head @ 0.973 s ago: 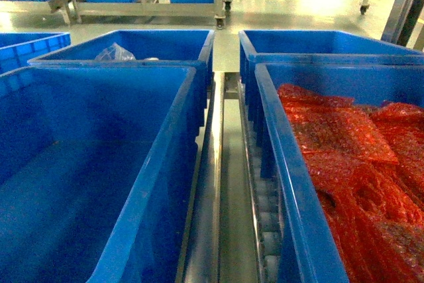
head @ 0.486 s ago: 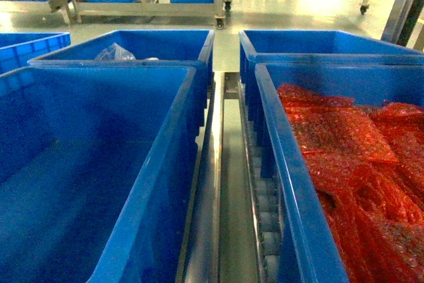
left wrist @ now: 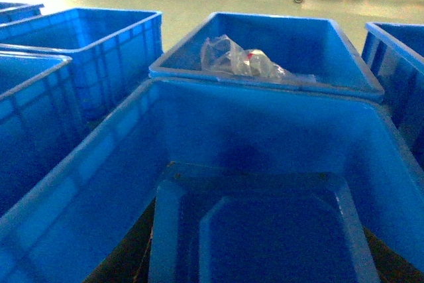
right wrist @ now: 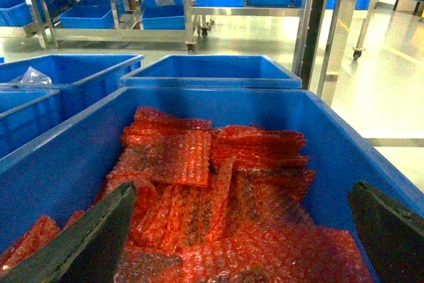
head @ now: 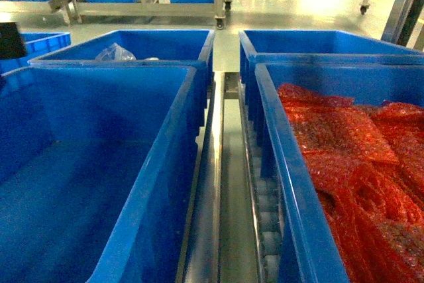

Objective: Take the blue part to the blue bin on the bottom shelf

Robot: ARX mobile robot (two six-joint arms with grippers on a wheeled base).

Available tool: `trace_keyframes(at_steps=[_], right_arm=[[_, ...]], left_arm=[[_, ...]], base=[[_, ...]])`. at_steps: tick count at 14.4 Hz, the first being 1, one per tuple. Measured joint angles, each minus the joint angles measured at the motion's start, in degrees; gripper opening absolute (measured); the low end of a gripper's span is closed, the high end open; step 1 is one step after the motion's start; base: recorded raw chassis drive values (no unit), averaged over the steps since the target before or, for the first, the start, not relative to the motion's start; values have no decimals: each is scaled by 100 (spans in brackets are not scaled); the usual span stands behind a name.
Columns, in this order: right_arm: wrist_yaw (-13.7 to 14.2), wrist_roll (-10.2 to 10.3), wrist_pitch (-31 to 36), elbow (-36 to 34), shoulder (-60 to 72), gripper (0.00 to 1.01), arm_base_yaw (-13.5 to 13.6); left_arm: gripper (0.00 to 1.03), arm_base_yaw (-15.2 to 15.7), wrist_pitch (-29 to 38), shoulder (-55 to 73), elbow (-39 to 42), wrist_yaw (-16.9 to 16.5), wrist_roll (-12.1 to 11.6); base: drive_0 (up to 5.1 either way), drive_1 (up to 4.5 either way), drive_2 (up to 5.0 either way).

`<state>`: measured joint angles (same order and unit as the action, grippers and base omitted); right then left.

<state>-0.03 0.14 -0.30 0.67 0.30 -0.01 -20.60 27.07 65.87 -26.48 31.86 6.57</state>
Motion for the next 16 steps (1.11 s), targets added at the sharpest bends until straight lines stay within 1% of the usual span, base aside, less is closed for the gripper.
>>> trace_keyframes(at_steps=[1, 2, 3, 4, 5, 6, 7, 8, 9, 10, 11, 12, 14, 16], right_arm=[[2, 0, -2, 0, 0, 98, 0], [2, 0, 0, 0, 0, 98, 0], [0, 2, 0, 0, 0, 98, 0], [0, 0, 0, 0, 0, 98, 0], [0, 0, 0, 0, 0, 98, 0], [2, 0, 0, 0, 0, 98, 0], [0, 0, 0, 0, 0, 98, 0], [2, 0, 2, 0, 0, 98, 0], [2, 0, 2, 0, 0, 98, 0], [2, 0, -2, 0, 0, 98, 0], [2, 0, -2, 0, 0, 98, 0], [2, 0, 0, 0, 0, 98, 0], [2, 0, 0, 0, 0, 98, 0], [0, 0, 0, 0, 0, 98, 0]], left_arm=[[43, 92, 299, 595, -334, -72, 83], [43, 214, 426, 1128, -730, -258, 151], [50, 293, 468, 1751, -1233, -319, 205], [61, 286, 404, 1978, -1384, -247, 199], [73, 280, 343, 2002, -1353, -225, 199], [85, 293, 739, 1991, -1287, -361, 98], [66, 603, 2297, 1759, -481, -1495, -317], [48, 826, 2702, 1333, 168, -1884, -487], [30, 994, 2745, 927, 581, -2085, -551], [19, 1082, 2743, 695, 844, -2192, -555], [5, 1196, 2693, 400, 1141, -2321, -555], [2, 1309, 2632, 98, 1375, -2422, -560], [2, 1497, 2363, -579, 1781, -2603, -560], [2, 1552, 2232, -813, 1899, -2658, -560]], base=[[0, 0, 0], [0, 0, 0], [0, 0, 0], [0, 0, 0], [0, 0, 0], [0, 0, 0], [0, 0, 0], [0, 0, 0], [0, 0, 0], [0, 0, 0], [0, 0, 0], [0, 0, 0], [0, 0, 0], [0, 0, 0]])
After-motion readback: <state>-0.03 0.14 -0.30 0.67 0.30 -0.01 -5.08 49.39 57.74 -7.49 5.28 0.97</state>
